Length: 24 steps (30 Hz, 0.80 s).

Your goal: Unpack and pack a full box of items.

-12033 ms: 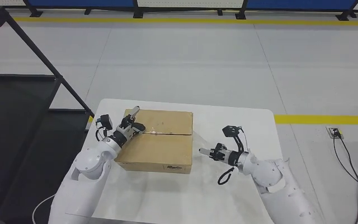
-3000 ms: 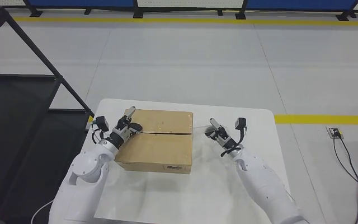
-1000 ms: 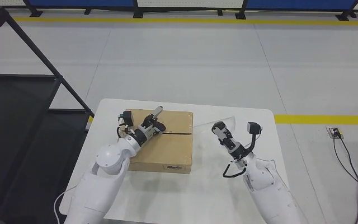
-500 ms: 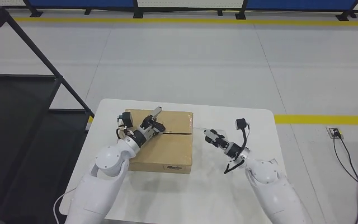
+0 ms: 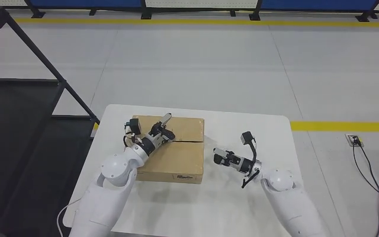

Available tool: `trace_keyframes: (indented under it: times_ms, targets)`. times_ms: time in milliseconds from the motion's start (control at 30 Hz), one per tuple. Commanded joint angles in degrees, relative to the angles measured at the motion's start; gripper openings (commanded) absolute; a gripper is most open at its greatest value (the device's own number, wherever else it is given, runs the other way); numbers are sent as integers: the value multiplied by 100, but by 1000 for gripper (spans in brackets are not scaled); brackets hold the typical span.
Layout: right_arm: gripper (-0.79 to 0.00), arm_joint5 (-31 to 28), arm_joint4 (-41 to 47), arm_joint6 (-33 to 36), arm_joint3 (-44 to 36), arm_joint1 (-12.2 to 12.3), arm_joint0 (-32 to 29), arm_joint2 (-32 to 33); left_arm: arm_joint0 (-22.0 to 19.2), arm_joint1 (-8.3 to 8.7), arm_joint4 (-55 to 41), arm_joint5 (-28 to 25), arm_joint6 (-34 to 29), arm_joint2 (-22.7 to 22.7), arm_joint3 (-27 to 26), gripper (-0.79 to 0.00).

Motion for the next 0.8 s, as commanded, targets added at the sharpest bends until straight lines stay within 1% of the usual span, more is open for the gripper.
trace_keyframes:
  times_ms: [0,233,467,600,767]
  targets:
    - [0,0,130,77,281,-70,190,-185,-5,-3,16,10,7,-4,3,0]
    - [0,-54,466,29,1257,-366,848,-722,0,1,39,42,19,-77,7,0]
    - [0,-242,837,-100,2139,-611,1363,-931,60,15,43,76,15,-185,-41,0]
    - [0,-511,1109,-334,2540,-720,1557,-911,74,17,50,101,10,-216,-60,0]
    - [0,-924,1232,-858,2946,-822,1693,-876,93,29,82,135,-16,-278,-85,0]
